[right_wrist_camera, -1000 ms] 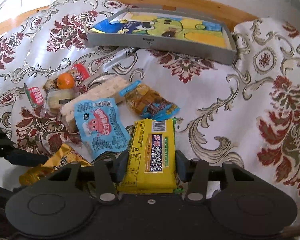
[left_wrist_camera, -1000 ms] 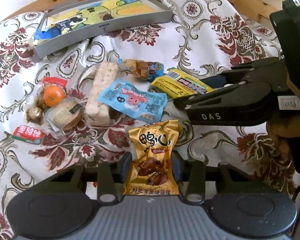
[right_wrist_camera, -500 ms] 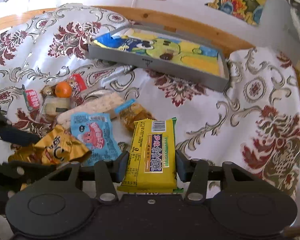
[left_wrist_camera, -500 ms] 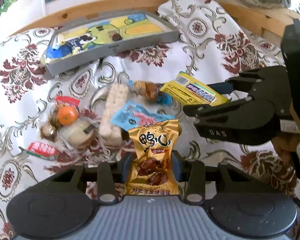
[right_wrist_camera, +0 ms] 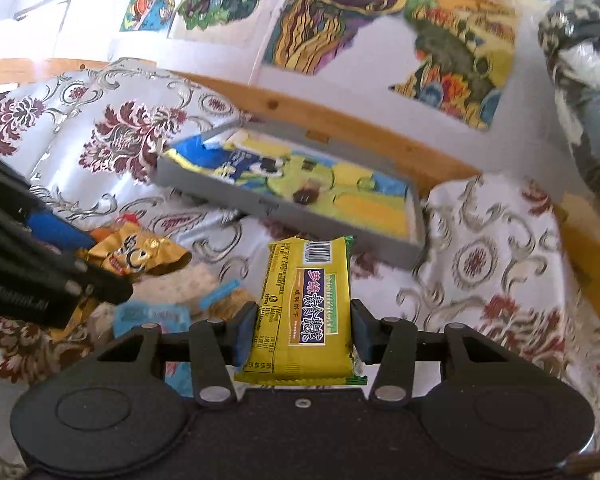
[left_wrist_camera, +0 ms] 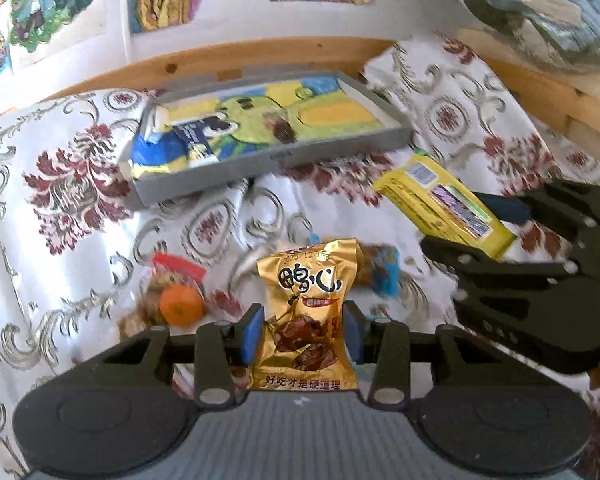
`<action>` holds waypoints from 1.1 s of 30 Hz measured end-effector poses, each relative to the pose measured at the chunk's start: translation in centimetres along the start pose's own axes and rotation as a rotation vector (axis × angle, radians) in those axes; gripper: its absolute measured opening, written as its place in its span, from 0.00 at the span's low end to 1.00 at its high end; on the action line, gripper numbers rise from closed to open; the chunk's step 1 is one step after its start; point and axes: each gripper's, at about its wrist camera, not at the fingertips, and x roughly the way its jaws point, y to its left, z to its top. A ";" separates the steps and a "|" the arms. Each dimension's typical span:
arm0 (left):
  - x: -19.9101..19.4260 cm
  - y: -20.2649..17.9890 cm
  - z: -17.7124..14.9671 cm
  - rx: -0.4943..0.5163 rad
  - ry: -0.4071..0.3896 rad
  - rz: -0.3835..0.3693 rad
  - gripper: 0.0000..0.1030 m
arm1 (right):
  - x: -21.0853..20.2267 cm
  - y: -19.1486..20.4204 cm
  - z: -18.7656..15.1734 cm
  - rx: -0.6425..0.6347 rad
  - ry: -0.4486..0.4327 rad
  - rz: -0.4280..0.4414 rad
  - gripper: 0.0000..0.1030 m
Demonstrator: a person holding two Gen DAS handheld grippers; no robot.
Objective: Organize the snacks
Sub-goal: 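Lower the gold bag into the tray with the left gripper while the right lowers the yellow pack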
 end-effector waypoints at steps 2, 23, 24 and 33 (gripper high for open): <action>0.4 0.6 0.8 -0.004 -0.018 0.006 0.43 | 0.1 0.1 0.4 -0.036 -0.032 -0.021 0.48; 10.4 8.5 13.5 -0.087 -0.276 0.124 0.43 | 16.0 -3.8 9.7 -0.085 -0.094 -0.035 0.49; 10.9 8.5 13.8 -0.088 -0.277 0.123 0.43 | 16.7 -4.0 9.9 -0.085 -0.087 -0.035 0.49; 14.7 7.9 14.2 -0.083 -0.247 0.088 0.43 | 20.5 -4.6 9.6 -0.078 -0.014 -0.034 0.49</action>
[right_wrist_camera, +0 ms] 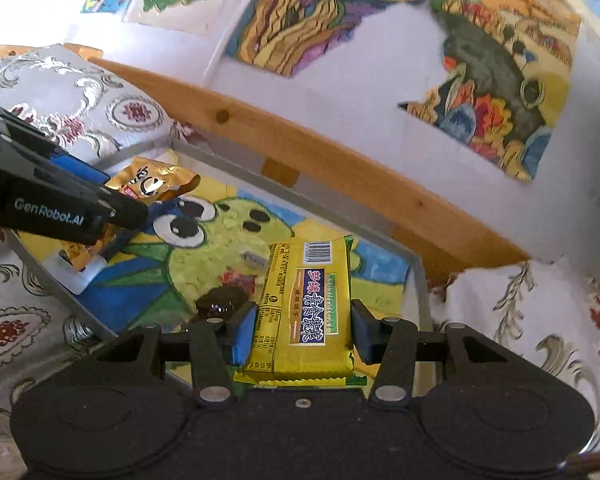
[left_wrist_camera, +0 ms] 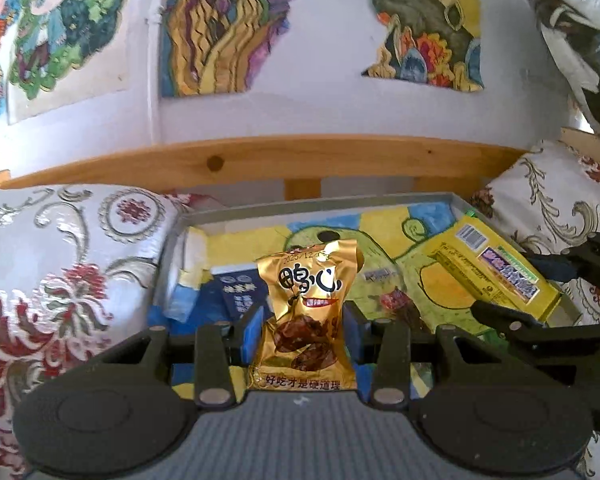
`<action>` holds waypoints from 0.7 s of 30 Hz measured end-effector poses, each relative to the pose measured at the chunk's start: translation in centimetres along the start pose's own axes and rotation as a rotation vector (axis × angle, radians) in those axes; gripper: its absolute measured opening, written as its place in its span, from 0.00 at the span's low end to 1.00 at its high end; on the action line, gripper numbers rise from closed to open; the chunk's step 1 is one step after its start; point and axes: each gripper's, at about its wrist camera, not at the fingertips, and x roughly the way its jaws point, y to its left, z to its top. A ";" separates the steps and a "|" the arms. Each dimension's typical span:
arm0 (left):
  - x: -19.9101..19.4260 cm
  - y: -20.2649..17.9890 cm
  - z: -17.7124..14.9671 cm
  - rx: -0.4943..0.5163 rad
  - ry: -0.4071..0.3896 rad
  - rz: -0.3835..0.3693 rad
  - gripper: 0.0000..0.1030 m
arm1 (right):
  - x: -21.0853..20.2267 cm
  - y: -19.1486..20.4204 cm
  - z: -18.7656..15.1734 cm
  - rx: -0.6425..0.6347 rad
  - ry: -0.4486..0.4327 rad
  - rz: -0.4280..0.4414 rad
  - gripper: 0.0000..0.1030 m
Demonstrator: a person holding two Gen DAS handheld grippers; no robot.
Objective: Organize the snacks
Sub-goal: 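Lower the gold bag into the tray with the left gripper while the right lowers the yellow pack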
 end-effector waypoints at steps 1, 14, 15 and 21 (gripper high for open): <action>0.3 -0.1 -0.1 0.000 0.003 -0.003 0.43 | 0.3 0.0 -0.1 0.006 0.008 0.004 0.49; 3.1 0.1 -1.1 -0.030 0.066 0.004 0.45 | 1.9 0.5 -0.7 0.019 0.048 0.037 0.49; 3.1 0.2 -1.1 -0.039 0.067 0.002 0.45 | 1.9 0.6 -0.7 0.019 0.050 0.038 0.49; 3.4 0.8 -1.1 -0.087 0.083 -0.019 0.47 | 2.0 0.4 -0.8 0.046 0.066 0.049 0.51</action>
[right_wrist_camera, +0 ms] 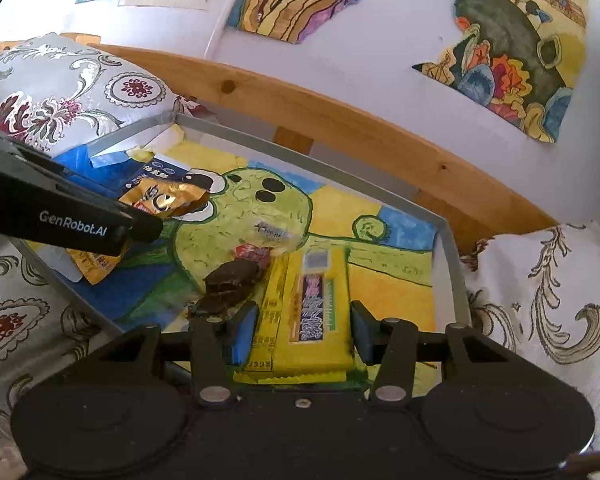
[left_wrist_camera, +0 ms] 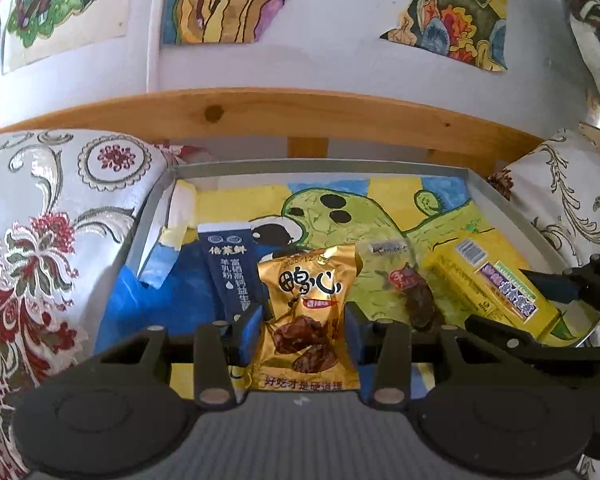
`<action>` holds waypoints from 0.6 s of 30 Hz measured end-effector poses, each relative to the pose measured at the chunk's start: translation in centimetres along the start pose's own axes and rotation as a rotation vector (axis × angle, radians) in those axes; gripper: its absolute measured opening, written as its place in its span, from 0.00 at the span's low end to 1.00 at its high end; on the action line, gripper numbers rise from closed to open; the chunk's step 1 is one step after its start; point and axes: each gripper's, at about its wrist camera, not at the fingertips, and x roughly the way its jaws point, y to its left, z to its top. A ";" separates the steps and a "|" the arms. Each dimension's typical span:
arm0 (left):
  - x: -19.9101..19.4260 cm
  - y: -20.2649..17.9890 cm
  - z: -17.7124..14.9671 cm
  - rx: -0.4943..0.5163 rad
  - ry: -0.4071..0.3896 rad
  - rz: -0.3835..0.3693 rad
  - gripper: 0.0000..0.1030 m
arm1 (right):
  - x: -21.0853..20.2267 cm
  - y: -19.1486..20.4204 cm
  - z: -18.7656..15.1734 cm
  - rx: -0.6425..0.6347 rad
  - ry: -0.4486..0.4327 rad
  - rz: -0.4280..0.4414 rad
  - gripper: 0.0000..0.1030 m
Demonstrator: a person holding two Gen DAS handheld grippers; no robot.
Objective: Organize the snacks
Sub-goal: 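Lower the gold bag into the tray with the left gripper while the right lowers the yellow pack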
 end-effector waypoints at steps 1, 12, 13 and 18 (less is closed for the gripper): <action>0.0 0.0 0.0 -0.003 0.003 -0.002 0.47 | 0.1 -0.1 0.0 0.010 0.005 0.005 0.53; -0.6 0.2 0.0 -0.029 0.010 -0.017 0.56 | -1.4 -1.2 0.2 0.093 -0.030 0.001 0.78; -0.7 0.3 0.0 -0.039 0.006 -0.015 0.59 | -1.6 -1.4 0.3 0.101 -0.035 -0.005 0.80; -1.9 0.5 0.4 -0.076 -0.027 -0.017 0.75 | -3.2 -2.2 0.5 0.135 -0.069 -0.035 0.88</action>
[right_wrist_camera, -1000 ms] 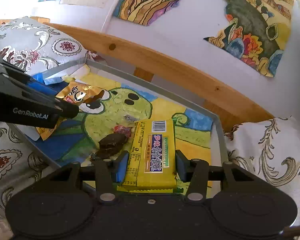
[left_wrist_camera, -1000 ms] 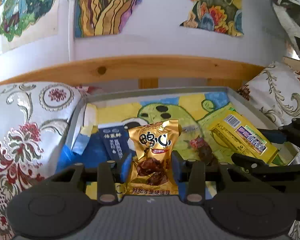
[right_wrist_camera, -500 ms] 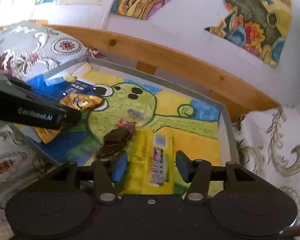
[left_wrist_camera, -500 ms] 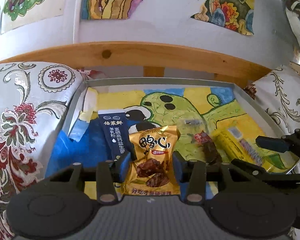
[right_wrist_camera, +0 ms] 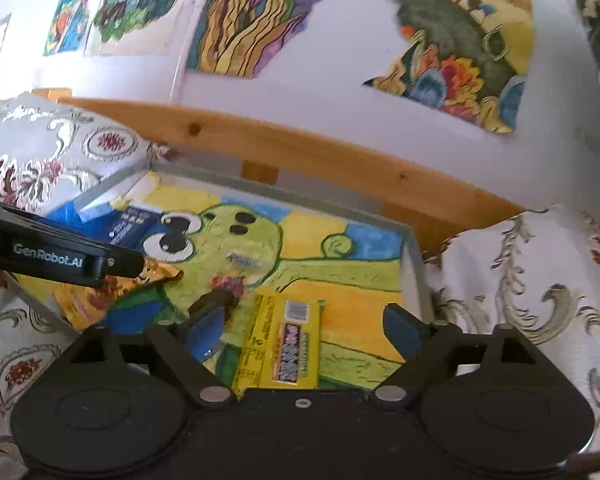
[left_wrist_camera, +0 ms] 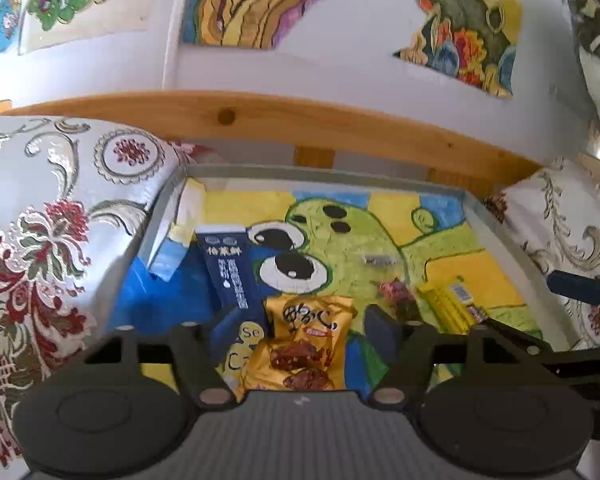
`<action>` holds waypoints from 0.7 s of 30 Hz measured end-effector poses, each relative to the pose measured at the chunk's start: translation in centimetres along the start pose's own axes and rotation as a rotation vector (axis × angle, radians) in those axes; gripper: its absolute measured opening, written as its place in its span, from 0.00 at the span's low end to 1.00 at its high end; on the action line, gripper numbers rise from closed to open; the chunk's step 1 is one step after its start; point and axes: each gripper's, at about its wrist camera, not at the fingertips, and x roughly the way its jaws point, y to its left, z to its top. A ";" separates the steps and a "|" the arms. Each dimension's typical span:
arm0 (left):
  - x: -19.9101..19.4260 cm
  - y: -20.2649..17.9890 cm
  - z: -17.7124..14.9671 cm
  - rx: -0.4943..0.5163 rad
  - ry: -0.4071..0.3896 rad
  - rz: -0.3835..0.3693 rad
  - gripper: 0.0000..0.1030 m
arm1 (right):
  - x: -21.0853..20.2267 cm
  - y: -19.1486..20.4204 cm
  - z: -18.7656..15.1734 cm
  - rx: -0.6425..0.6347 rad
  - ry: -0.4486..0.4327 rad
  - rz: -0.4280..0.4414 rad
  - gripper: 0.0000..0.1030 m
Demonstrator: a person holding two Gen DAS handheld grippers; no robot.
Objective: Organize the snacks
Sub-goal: 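Lower the gold bag into the tray with the left gripper while the right lowers the yellow pack, then open both grippers and lift them away from the tray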
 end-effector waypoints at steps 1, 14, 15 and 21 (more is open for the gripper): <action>-0.4 0.0 0.1 -0.003 -0.011 0.001 0.78 | -0.3 -0.1 0.1 0.003 -0.007 -0.006 0.89; -6.1 0.4 0.2 -0.064 -0.095 0.042 0.99 | -6.6 -1.0 0.9 0.069 -0.081 -0.040 0.99; -6.5 0.5 0.2 -0.069 -0.095 0.042 0.99 | -7.2 -0.9 0.8 0.074 -0.084 -0.046 0.99; -9.3 0.1 -0.5 -0.050 -0.114 0.051 0.99 | -10.4 -0.4 0.4 0.099 -0.107 -0.052 0.99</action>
